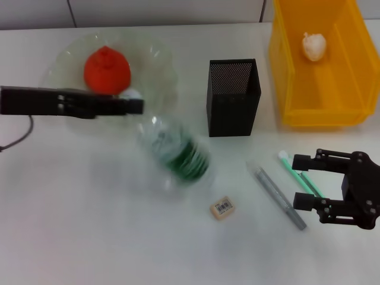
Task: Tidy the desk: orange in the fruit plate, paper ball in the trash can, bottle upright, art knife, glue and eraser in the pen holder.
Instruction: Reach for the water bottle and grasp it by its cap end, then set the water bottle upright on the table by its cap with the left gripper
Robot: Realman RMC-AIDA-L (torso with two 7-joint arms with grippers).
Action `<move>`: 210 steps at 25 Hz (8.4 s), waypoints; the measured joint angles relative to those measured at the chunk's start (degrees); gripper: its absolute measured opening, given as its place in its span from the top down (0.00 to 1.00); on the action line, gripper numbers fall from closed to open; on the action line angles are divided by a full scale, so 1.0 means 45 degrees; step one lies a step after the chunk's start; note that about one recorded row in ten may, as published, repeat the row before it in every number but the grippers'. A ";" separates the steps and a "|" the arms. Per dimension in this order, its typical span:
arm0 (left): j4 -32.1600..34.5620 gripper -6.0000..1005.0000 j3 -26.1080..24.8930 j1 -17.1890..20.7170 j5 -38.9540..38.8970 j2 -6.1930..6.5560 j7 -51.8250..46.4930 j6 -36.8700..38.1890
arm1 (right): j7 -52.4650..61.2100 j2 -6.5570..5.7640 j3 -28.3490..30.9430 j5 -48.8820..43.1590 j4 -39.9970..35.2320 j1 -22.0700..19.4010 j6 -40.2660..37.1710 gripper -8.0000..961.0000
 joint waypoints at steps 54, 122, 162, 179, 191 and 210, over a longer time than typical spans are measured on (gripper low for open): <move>0.2151 0.61 0.1608 -0.0764 -0.0002 -0.0116 0.8450 0.3039 | 0.0839 0.0019 0.5293 0.0390 0.2048 -0.0838 0.1402 0.26; 0.1007 0.22 1.4427 -0.3586 0.4245 -0.0243 0.6145 -0.8058 | 0.0482 0.0174 0.6338 0.0309 0.2562 -0.1584 0.3194 0.26; 0.0860 0.50 1.5354 -0.3424 0.4278 -0.0243 0.6128 -0.8803 | 0.0422 0.0179 0.6306 0.0289 0.2750 -0.1372 0.3485 0.26; 0.0611 0.56 1.5534 -0.3300 0.4347 -0.0243 0.5826 -0.9178 | 0.0422 0.0266 0.6272 0.0280 0.2751 -0.1237 0.3486 0.26; 0.0748 0.58 1.5547 -0.3044 0.4430 -0.0243 0.5963 -0.9254 | 0.0425 0.0272 0.6274 0.0270 0.2750 -0.1218 0.3485 0.26; 0.0557 0.57 0.9865 -0.3266 0.0950 -0.0174 0.7668 -0.3819 | 0.0424 0.0301 0.6240 0.0258 0.2769 -0.0898 0.3484 0.26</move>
